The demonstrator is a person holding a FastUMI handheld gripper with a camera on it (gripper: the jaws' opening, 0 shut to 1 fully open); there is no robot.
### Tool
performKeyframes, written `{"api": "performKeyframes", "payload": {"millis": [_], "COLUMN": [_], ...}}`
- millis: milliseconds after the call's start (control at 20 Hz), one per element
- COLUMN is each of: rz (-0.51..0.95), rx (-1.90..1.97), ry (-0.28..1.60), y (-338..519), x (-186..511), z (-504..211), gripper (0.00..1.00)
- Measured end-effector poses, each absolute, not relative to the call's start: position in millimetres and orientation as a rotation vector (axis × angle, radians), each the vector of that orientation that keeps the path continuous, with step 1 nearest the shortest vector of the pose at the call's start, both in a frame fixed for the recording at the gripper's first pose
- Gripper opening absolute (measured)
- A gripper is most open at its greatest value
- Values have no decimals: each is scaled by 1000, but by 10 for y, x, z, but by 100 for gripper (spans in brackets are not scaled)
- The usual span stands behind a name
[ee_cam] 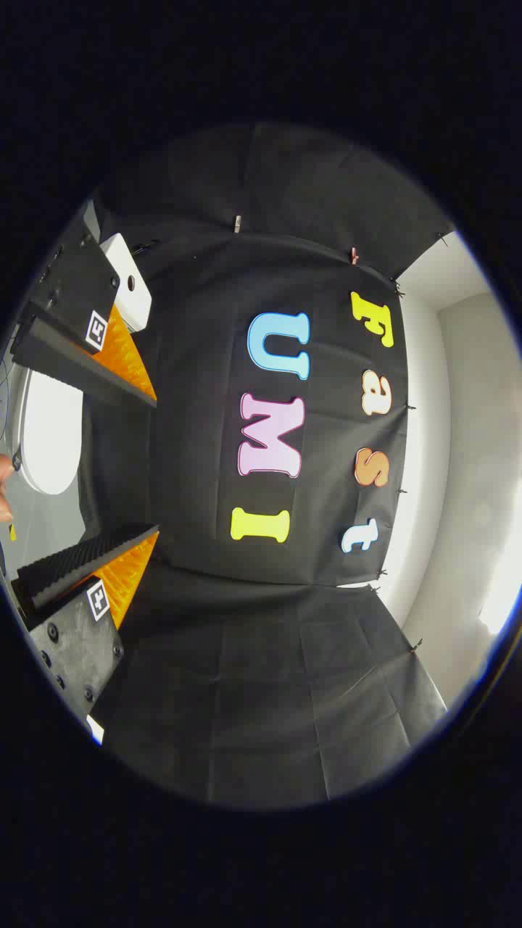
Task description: Open the toilet lid.
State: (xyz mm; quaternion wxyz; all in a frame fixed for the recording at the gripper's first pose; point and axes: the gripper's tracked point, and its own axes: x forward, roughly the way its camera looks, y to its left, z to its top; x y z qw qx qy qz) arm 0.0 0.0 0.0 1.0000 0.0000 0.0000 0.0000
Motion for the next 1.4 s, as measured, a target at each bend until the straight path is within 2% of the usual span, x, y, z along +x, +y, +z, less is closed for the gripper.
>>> {"api": "performKeyframes", "payload": {"millis": [1000, 1400], "rz": [7, 2], "rx": [-7, -39], "ry": [-3, -32], "y": [23, -19], "x": [-7, 180], "z": [5, -543], "gripper": [98, 98]}}
